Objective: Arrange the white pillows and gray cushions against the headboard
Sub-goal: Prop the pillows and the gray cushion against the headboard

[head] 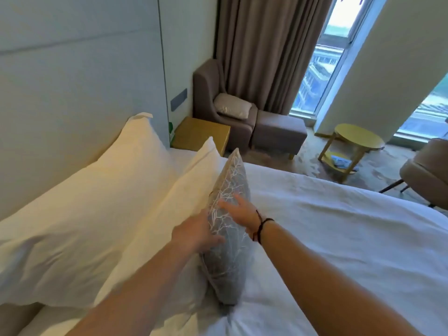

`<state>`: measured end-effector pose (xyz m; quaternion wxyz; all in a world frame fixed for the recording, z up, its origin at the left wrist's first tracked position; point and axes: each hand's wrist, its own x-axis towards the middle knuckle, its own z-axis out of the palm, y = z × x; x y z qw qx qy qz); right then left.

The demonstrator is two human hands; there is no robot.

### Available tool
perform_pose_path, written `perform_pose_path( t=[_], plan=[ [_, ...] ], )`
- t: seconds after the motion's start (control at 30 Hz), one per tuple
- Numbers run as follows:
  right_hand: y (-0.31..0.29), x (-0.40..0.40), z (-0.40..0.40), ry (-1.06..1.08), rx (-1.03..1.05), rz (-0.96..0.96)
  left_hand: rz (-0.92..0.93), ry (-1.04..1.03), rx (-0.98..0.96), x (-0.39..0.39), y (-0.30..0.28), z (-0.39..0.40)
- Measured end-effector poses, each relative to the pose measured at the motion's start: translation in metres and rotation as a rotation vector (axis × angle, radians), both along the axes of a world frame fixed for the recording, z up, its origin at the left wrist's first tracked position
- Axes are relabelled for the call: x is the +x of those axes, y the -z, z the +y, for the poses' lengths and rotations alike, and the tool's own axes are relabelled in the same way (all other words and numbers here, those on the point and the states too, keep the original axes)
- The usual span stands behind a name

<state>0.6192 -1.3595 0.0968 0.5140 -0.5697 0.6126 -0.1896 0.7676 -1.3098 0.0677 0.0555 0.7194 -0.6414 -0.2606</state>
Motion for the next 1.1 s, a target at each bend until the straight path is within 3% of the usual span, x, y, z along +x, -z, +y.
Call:
perform_pose_path(
  t=[0.13, 0.23, 0.4, 0.57, 0.7, 0.9, 1.1],
  plan=[
    [0.075, 0.054, 0.016, -0.044, 0.111, 0.212, 0.281, -0.059, -0.132, 0.031, 0.062, 0.012],
    [0.092, 0.069, 0.025, 0.080, 0.055, 0.158, 0.369, -0.131, -0.152, 0.049, 0.084, 0.009],
    [0.095, 0.063, 0.028, 0.175, 0.014, 0.112, 0.243, -0.015, -0.068, 0.070, 0.091, 0.010],
    [0.099, 0.064, 0.021, 0.159, 0.008, 0.180, 0.085, 0.000, -0.182, 0.101, 0.099, 0.028],
    [0.099, 0.071, 0.021, 0.111, -0.162, 0.307, -0.018, 0.031, -0.149, 0.129, 0.105, 0.063],
    [0.076, 0.107, 0.025, -0.197, -0.539, 0.405, -0.166, -0.198, -0.117, 0.193, 0.065, 0.114],
    [0.064, 0.135, 0.046, -0.490, -0.481, 0.318, -0.272, -0.497, -0.210, 0.263, -0.004, 0.140]
  ],
)
